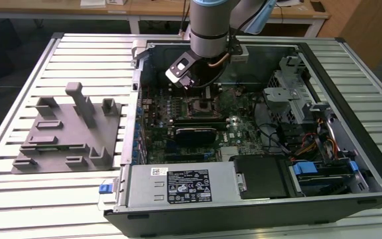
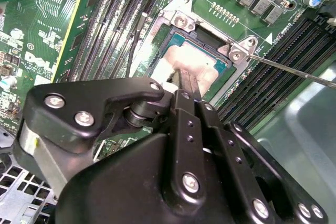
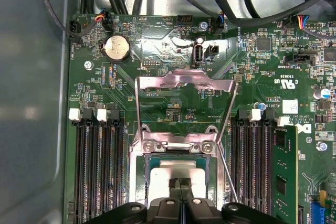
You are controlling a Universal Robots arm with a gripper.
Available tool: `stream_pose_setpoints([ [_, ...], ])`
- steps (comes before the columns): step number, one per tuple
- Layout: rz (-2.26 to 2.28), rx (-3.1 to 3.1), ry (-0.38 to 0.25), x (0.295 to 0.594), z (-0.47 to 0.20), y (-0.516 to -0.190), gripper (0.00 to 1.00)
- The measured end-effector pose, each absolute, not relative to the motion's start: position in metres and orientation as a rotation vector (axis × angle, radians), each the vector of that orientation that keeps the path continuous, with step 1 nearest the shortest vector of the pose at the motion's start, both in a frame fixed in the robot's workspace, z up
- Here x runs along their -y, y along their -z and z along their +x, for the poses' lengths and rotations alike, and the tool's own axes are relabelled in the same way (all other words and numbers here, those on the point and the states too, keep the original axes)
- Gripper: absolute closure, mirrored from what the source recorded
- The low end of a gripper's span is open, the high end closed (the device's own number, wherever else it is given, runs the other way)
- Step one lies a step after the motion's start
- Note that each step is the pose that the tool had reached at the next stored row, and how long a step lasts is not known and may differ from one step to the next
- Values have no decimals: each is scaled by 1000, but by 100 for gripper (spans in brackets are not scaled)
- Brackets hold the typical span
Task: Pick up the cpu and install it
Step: 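Place the cpu into insertion slot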
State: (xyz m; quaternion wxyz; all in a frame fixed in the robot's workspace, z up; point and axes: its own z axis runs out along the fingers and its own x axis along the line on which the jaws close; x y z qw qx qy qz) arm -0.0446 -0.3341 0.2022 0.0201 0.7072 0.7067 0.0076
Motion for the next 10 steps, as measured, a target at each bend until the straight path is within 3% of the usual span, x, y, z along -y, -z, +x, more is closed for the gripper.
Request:
stream_pose_setpoints([
  [10,2193,-2192,-24,334,-46,-199,89],
])
